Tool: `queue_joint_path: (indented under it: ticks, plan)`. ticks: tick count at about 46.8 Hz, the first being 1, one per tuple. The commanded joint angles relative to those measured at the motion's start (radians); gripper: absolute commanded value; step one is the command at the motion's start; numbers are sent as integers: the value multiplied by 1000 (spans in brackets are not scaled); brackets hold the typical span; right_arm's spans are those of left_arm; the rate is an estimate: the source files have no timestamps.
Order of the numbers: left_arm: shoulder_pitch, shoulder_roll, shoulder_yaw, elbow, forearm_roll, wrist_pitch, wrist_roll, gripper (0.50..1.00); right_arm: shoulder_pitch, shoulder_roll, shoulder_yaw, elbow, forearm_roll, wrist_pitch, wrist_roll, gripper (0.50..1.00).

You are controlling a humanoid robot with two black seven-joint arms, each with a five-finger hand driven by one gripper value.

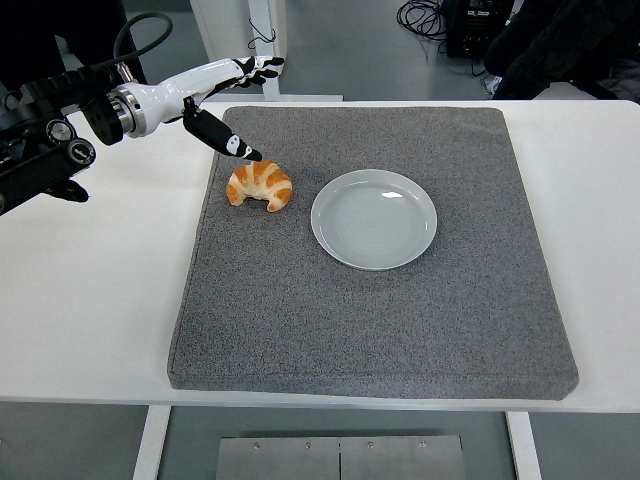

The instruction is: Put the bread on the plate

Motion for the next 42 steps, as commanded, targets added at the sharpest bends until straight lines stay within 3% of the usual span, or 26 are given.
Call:
queue_joint_path:
  ticks: [1,9,19,42]
  plan:
    - [1,22,1,-26,74,-2,-1,996,0,0,0,0,0,0,0,1000]
    - [1,31,57,-32,241,-3,0,996,0,0,0,0,0,0,0,1000]
    - [6,14,107,1,286,38,2,995,0,0,0,0,0,0,0,1000]
    - [11,-179,264,237,275,184,-13,990,0,0,0,0,0,0,0,1000]
